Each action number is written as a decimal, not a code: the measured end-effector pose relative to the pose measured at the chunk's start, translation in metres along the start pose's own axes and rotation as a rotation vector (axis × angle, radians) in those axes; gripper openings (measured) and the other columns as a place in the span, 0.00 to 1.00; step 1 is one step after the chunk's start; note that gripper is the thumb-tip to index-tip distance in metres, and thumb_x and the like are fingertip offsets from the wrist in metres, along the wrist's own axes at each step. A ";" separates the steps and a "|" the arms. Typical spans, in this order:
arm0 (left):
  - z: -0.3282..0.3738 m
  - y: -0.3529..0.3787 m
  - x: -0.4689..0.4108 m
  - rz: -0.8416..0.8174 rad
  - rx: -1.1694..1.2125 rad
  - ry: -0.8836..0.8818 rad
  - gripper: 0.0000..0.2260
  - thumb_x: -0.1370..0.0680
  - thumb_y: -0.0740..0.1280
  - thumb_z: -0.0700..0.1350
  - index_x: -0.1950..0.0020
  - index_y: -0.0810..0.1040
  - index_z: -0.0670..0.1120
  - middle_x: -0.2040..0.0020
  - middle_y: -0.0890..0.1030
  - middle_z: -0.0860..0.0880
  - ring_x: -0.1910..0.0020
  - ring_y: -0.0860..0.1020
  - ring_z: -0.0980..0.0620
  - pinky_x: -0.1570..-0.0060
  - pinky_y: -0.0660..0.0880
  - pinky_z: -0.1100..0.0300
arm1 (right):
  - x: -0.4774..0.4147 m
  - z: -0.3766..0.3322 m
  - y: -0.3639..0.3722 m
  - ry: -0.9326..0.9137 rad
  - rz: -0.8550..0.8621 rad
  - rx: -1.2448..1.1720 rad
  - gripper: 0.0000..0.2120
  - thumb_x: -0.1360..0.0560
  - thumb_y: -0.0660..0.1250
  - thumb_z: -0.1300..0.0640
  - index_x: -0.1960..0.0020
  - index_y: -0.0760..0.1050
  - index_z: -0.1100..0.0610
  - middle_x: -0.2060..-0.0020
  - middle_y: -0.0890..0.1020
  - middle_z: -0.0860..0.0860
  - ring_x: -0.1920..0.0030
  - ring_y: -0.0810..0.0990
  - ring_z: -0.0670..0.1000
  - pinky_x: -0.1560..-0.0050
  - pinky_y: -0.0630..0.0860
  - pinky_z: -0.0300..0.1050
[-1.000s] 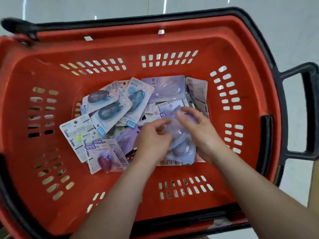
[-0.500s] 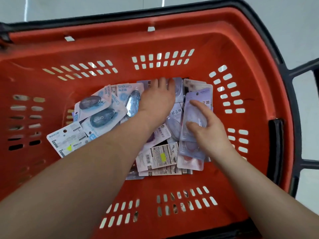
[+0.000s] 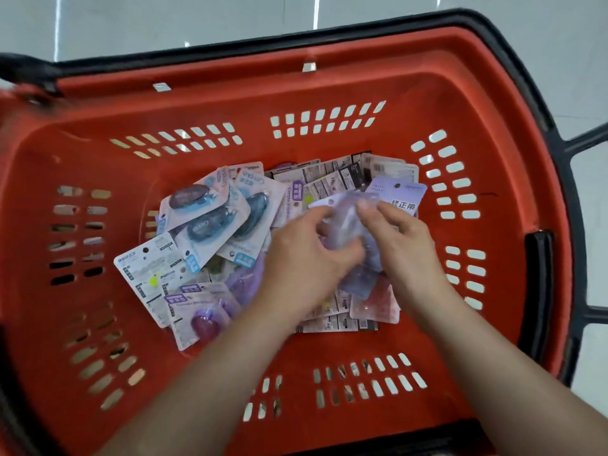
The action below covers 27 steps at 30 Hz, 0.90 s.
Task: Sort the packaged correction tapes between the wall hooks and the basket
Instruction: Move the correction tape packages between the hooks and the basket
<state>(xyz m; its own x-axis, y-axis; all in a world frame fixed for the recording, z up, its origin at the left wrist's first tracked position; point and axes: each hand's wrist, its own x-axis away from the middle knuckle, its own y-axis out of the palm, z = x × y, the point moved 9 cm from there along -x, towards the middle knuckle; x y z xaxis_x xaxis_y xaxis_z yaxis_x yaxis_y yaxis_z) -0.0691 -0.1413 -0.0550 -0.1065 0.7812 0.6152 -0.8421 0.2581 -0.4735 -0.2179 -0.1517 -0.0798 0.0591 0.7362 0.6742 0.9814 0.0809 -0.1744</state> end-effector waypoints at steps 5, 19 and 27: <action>-0.024 -0.010 0.004 -0.047 0.168 -0.014 0.21 0.26 0.73 0.48 0.34 0.77 0.58 0.44 0.78 0.59 0.44 0.76 0.61 0.40 0.73 0.59 | -0.005 0.011 0.016 0.057 -0.046 -0.049 0.18 0.31 0.78 0.54 0.43 0.80 0.54 0.51 0.87 0.53 0.50 0.86 0.56 0.43 0.80 0.63; -0.061 -0.058 -0.035 0.113 -0.673 0.117 0.32 0.32 0.69 0.38 0.27 0.67 0.43 0.24 0.61 0.40 0.23 0.55 0.39 0.29 0.64 0.42 | 0.013 -0.022 0.035 -0.131 -0.242 0.225 0.25 0.23 0.70 0.59 0.34 0.69 0.36 0.36 0.69 0.32 0.43 0.72 0.34 0.54 0.68 0.18; -0.054 -0.123 0.003 0.518 -0.188 0.180 0.26 0.29 0.71 0.32 0.32 0.76 0.47 0.46 0.75 0.46 0.49 0.75 0.48 0.50 0.72 0.57 | 0.028 -0.016 0.035 -0.052 -0.222 0.212 0.10 0.23 0.70 0.60 0.46 0.83 0.46 0.43 0.80 0.36 0.40 0.77 0.40 0.42 0.72 0.38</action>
<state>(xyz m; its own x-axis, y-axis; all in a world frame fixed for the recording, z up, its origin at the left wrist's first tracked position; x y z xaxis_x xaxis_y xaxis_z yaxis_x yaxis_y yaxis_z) 0.0630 -0.1394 -0.0290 -0.3742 0.9127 0.1643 -0.5940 -0.0998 -0.7982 -0.1790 -0.1389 -0.0549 -0.1669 0.7175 0.6762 0.9089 0.3778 -0.1766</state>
